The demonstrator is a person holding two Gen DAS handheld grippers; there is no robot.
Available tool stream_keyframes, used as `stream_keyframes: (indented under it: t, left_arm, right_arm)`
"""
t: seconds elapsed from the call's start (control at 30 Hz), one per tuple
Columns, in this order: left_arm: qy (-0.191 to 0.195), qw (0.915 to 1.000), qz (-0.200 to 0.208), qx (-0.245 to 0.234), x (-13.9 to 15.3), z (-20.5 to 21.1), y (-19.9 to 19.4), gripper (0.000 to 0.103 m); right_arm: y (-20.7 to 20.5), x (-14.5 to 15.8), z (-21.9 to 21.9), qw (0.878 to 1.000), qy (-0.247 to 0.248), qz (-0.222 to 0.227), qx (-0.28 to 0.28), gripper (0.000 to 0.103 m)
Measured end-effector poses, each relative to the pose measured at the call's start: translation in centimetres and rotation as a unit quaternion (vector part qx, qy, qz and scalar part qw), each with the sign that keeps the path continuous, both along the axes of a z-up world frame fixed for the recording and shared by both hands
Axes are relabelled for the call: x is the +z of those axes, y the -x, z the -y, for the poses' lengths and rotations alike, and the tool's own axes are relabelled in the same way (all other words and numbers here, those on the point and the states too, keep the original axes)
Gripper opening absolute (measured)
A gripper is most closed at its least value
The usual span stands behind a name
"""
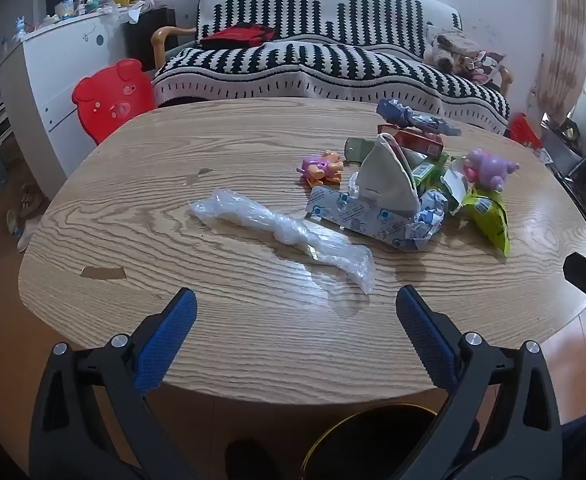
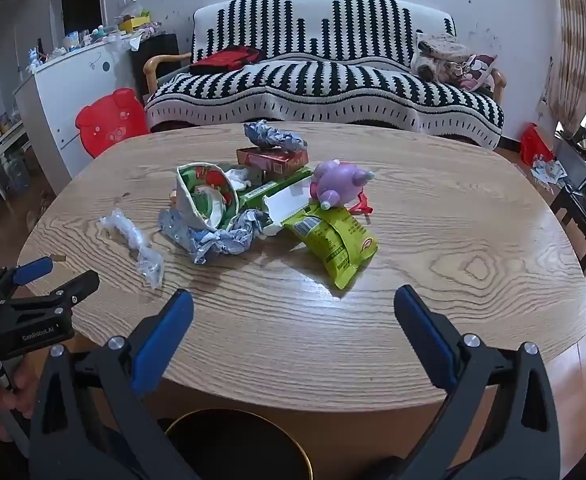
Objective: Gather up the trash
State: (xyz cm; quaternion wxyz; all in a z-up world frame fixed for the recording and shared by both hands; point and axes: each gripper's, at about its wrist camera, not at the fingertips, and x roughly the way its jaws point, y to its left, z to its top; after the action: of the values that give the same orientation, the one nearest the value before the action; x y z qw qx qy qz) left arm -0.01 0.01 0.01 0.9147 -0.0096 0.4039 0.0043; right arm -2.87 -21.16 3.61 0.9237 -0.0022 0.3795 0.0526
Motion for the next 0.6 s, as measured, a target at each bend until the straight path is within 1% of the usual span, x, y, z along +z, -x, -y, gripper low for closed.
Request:
stream_keyframes:
  t: [0.03, 0.07, 0.33, 0.6]
  left_arm:
    - [0.0, 1.0, 0.0, 0.0, -0.01, 0.01, 0.0, 0.097]
    - [0.0, 1.0, -0.001, 0.0, -0.04, 0.03, 0.0, 0.097]
    - [0.0, 1.0, -0.003, 0.001, 0.28, -0.06, 0.21, 0.097]
    - [-0.001, 1.0, -0.004, -0.001, 0.56, 0.45, 0.4, 0.097]
  right_arm:
    - [-0.1, -0.05, 0.29, 1.0, 0.0, 0.003, -0.001, 0.097]
    - [-0.04, -0.07, 0.09, 1.0, 0.013, 0.005, 0.001, 0.097]
    - [0.06, -0.05, 0.16, 1.0, 0.001, 0.0, -0.001, 0.097]
    - [0.04, -0.16, 0.19, 1.0, 0.002, -0.003, -0.001, 0.097]
